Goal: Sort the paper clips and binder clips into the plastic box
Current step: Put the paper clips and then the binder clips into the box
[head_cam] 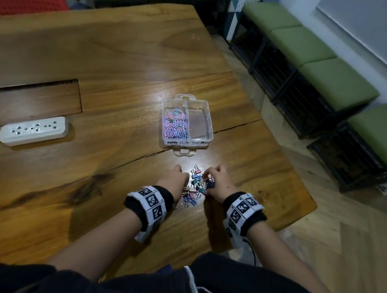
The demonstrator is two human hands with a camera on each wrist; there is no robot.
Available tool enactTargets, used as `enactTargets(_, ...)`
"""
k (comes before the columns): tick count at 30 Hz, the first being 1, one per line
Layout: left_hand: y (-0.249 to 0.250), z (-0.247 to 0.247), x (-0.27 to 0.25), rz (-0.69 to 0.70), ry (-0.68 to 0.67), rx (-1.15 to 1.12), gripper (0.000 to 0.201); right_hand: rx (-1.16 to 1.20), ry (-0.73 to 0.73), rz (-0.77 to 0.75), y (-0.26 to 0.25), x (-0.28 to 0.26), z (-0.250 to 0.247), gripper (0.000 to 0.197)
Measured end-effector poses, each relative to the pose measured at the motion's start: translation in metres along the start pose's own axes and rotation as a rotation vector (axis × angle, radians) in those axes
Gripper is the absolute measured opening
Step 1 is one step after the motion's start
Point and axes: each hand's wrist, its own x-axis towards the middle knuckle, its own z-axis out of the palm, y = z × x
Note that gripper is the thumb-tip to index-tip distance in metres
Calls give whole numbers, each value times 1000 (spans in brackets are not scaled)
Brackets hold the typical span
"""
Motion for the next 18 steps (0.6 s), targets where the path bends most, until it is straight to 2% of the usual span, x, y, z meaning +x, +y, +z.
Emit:
enactTargets(7,-6,-4,-2,14,-48,-90,16,35,4,9,3,7,2,31)
enactTargets(13,-12,-4,-1,61,-63,-37,24,10,13,18,4,13,5,19)
enactTargets(18,-14,-10,1,43,-92,-81,8,-10,-16,39,7,13,4,13)
